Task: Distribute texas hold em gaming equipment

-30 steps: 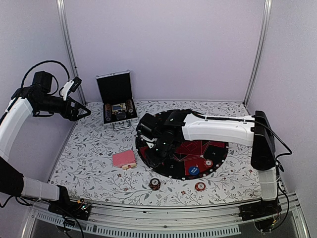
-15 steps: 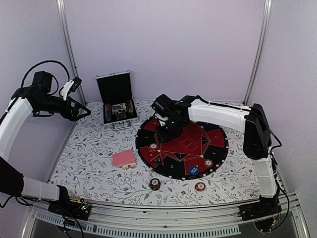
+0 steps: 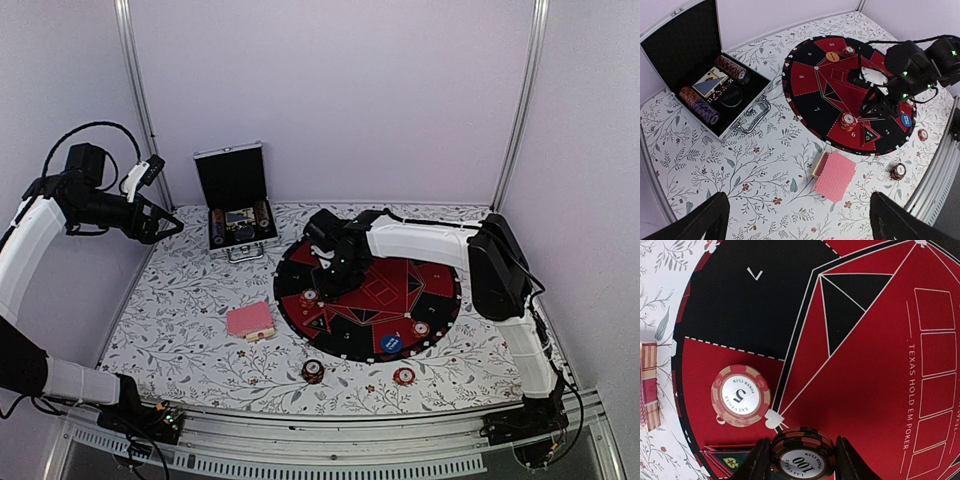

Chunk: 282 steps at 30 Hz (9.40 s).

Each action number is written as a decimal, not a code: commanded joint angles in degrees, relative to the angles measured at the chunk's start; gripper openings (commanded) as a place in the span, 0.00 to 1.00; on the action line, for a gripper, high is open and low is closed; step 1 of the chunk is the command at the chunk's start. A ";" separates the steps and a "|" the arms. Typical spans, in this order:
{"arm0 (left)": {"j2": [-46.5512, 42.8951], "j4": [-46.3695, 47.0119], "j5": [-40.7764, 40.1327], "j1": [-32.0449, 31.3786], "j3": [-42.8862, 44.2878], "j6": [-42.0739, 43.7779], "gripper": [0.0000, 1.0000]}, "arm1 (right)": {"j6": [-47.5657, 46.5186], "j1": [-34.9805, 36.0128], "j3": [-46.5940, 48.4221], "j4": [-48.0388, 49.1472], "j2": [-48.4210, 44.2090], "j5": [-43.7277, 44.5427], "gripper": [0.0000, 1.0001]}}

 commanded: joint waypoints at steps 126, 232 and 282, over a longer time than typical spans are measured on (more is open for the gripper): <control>-1.84 -1.77 0.62 0.33 1.23 0.59 1.00 | 4.65 15.25 -13.53 -2.81 -16.16 1.19 0.35; -1.84 -3.24 1.13 0.25 1.09 1.80 1.00 | 3.11 20.68 -17.10 2.27 -9.44 -4.04 0.84; 3.51 2.47 -16.44 -17.22 -14.17 7.30 1.00 | 7.67 12.25 -29.08 -0.35 -25.05 1.24 0.28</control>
